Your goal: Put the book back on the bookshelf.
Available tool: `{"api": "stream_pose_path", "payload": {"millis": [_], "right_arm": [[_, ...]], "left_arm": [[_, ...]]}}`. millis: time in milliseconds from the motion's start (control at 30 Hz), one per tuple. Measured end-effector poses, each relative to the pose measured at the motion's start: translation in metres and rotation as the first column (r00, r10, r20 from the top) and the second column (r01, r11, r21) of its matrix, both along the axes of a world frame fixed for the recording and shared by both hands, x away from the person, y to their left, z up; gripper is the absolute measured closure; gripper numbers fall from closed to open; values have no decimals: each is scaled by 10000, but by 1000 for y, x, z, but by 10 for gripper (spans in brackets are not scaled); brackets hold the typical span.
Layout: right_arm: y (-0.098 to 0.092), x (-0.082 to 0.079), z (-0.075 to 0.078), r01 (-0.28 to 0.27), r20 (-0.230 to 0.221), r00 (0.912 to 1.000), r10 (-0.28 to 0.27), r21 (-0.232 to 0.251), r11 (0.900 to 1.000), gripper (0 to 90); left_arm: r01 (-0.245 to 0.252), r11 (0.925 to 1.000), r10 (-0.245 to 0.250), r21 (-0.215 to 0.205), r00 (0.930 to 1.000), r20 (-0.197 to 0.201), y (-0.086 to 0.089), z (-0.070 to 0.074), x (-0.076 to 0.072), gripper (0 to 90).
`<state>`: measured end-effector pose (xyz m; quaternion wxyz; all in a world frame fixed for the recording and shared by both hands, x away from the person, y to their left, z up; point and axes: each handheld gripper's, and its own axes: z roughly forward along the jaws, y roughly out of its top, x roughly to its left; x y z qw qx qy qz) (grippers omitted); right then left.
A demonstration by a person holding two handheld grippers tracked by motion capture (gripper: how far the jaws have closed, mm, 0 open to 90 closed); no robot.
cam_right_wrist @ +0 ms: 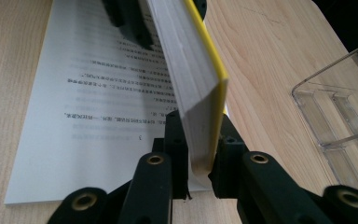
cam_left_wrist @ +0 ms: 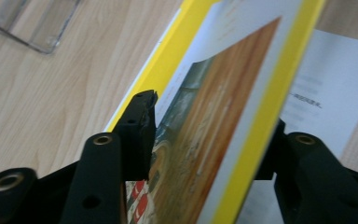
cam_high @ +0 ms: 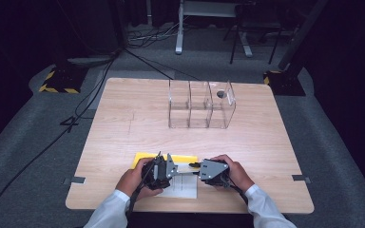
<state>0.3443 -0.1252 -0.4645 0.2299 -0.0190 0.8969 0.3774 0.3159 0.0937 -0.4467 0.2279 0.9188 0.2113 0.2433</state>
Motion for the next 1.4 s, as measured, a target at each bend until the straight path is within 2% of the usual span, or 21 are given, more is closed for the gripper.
{"api": "stream_pose_path", "payload": {"millis": [100, 200, 333, 367, 500, 567, 600, 633, 667, 700, 767, 800, 833, 933, 967, 1100, 1167, 1233, 1300, 1367, 1400], "right_arm": [[0, 0, 1, 100, -37, 9999, -100, 134, 9999, 786], [0, 0, 2, 332, -112, 9994, -327, 426, 9985, 756], [-10, 5, 8, 767, -630, 9956, -693, 1225, 9895, 540], [-10, 5, 8, 767, -630, 9956, -693, 1225, 9895, 540], [-34, 13, 11, 1798, -1067, 9802, -1667, 1277, 9754, 425], [-53, 18, 9, 2345, -1632, 9638, -2109, 1428, 9616, 411], [-62, 21, 7, 2620, -1935, 9526, -2346, 1310, 9561, 406], [-70, 23, 3, 2941, -2073, 9416, -2654, 1223, 9479, 409], [-77, 25, 0, 3080, -2203, 9352, -2772, 1199, 9438, 418], [-77, 25, 0, 3080, -2203, 9352, -2772, 1199, 9438, 418], [-87, 27, -8, 3423, -2529, 9171, -3080, 1037, 9339, 427], [-90, 28, -11, 3505, -2620, 9120, -3156, 978, 9315, 435], [-93, 27, -14, 3534, -2711, 9085, -3182, 918, 9310, 437], [-93, 26, -15, 3497, -2740, 9097, -3120, 1002, 9315, 437], [-92, 27, -13, 3459, -2741, 9117, -3060, 1103, 9318, 433], [-90, 26, -2, 3295, -2931, 9192, -2631, 2062, 9214, 432], [-91, 25, 7, 3130, -2986, 9266, -2285, 2759, 9088, 434], [-91, 24, 15, 3047, -2914, 9326, -2127, 3204, 8970, 444], [-90, 22, 23, 2889, -2887, 9398, -1830, 3848, 8766, 462], [-87, 20, 28, 2815, -2604, 9465, -1909, 3764, 8827, 469], [-85, 19, 30, 2732, -2600, 9483, -1820, 3767, 8852, 470]], "left_arm": [[408, 9990, -410, 178, 9991, 60, 1, -1, -2, 701], [611, 9978, -625, 261, 9965, 551, 2, -2, -5, 757], [751, 9970, -762, 173, 9942, 753, 5, -1, -6, 787], [751, 9970, -762, 173, 9942, 753, 5, -1, -6, 792], [762, 9931, -663, -887, 9918, 1096, 19, 7, -5, 802], [890, 9825, -690, -1635, 9899, 1241, 27, 14, -5, 805], [890, 9825, -690, -1635, 9899, 1241, 27, 14, -5, 807], [1037, 9588, -699, -2646, 9885, 1341, 33, 19, -5, 810], [1110, 9491, -746, -2949, 9884, 1320, 35, 21, -5, 812], [1110, 9491, -746, -2949, 9884, 1320, 35, 21, -5, 813], [1341, 9152, -916, -3799, 9875, 1280, 38, 26, -2, 814], [1469, 8915, -1042, -4286, 9871, 1216, 39, 27, -1, 815], [1518, 8801, -1108, -4500, 9870, 1161, 40, 28, 0, 817], [1895, 8415, -1528, -5059, 9817, 1135, 37, 26, 4, 816], [1965, 8329, -1632, -5173, 9805, 1098, 35, 25, 5, 815], [2265, 7909, -2048, -5685, 9734, 1028, 32, 22, 10, 811], [2423, 7823, -2235, -5738, 9691, 1045, 31, 20, 10, 809], [2500, 7858, -2328, -5657, 9669, 1040, 29, 20, 9, 807], [2577, 7888, -2428, -5581, 9647, 1023, 27, 18, 9, 806], [2482, 7735, -2344, -5832, 9669, 1007, 30, 17, 9, 806], [2504, 7709, -2393, -5856, 9660, 980, 32, 17, 10, 807]]}}
